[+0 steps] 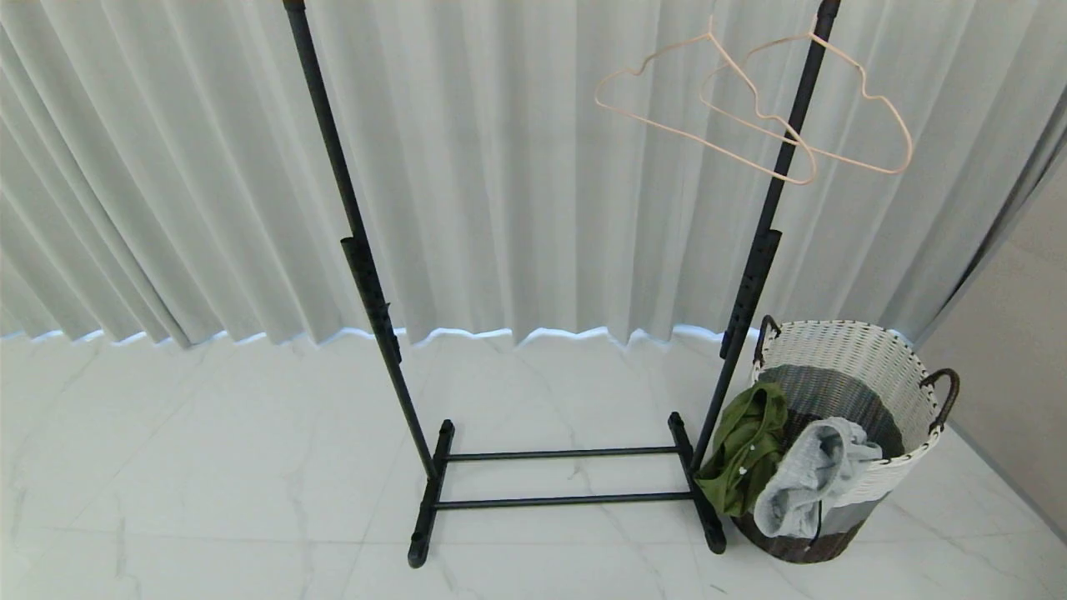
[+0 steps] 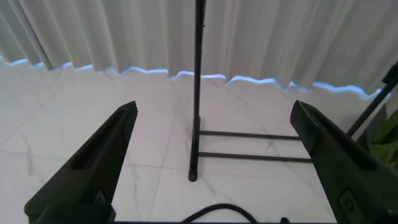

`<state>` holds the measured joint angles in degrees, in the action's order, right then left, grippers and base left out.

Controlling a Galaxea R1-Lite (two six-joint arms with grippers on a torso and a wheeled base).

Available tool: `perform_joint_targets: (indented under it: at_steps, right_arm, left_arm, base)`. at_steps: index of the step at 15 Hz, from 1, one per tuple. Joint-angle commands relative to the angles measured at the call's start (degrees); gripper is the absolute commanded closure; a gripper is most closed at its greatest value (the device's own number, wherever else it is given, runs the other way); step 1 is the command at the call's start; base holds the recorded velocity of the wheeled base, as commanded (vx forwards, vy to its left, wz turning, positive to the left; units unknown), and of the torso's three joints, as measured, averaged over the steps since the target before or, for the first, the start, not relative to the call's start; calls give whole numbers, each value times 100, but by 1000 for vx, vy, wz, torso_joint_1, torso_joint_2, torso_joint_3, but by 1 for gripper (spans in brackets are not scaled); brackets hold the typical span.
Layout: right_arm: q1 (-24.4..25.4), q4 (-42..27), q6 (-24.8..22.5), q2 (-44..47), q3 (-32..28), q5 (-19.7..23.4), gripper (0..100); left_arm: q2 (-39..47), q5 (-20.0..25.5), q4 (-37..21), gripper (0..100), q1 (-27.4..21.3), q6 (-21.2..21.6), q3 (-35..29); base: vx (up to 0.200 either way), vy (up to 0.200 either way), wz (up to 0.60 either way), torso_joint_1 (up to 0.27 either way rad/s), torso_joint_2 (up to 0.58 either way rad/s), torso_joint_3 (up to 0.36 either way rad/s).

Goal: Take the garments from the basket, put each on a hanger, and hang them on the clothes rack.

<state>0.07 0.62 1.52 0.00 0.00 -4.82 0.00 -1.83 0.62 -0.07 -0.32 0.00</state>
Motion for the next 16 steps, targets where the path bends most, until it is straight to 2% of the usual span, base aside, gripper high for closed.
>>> perform_joint_targets:
  at_steps: [1,6,16]
  right_arm:
    - [1,-1,-3,9,0,-2,0]
    - [1,-1,-3,0,0,-2,0]
    - [1,-1,-108,9,0,16,0]
  left_arm:
    - [0,-2,8,0,-1,-3,0]
    - [0,-2,8,0,-1,5,0]
    - [0,-2,8,0,-1,5,0]
  base:
    - [0,0,0,0,0,0]
    - [0,0,0,0,0,0]
    - [200,0,0,-1,3,3]
